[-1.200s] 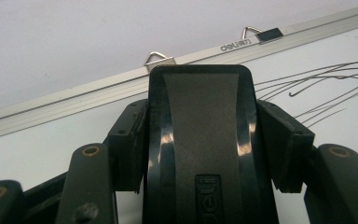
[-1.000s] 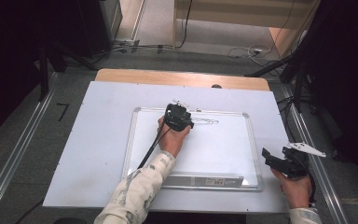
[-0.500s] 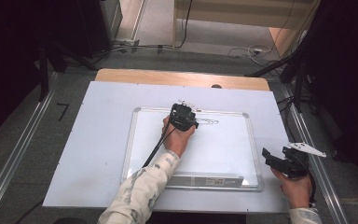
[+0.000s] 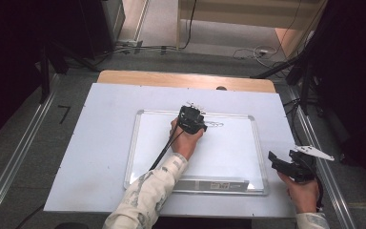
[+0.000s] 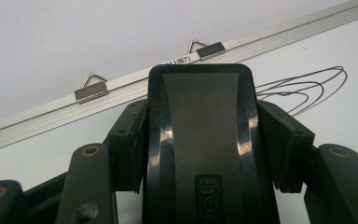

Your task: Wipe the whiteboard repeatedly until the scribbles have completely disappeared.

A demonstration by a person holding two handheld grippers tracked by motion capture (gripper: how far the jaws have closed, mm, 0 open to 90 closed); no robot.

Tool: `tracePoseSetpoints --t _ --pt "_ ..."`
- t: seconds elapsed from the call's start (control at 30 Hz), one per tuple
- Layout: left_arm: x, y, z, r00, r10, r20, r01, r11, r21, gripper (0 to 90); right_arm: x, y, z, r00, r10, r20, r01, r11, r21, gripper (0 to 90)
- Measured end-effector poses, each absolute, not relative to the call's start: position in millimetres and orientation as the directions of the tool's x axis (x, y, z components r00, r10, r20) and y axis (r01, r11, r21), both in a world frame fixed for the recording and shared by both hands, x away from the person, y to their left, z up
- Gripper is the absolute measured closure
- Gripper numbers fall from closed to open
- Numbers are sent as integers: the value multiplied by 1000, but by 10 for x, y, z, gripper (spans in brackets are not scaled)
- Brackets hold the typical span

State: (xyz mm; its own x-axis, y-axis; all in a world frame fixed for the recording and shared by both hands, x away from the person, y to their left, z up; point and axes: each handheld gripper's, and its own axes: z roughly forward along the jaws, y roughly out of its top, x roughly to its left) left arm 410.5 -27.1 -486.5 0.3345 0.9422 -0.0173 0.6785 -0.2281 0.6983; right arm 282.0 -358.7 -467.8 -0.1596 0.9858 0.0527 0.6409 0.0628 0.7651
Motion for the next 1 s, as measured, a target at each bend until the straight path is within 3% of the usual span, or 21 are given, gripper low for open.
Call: tracePoseSetpoints --t 1.0 --pt "4153 -491 -4872 384 923 -14 660 -263 703 404 2818 -3597 -4676 -160 986 54 641 62 765 171"
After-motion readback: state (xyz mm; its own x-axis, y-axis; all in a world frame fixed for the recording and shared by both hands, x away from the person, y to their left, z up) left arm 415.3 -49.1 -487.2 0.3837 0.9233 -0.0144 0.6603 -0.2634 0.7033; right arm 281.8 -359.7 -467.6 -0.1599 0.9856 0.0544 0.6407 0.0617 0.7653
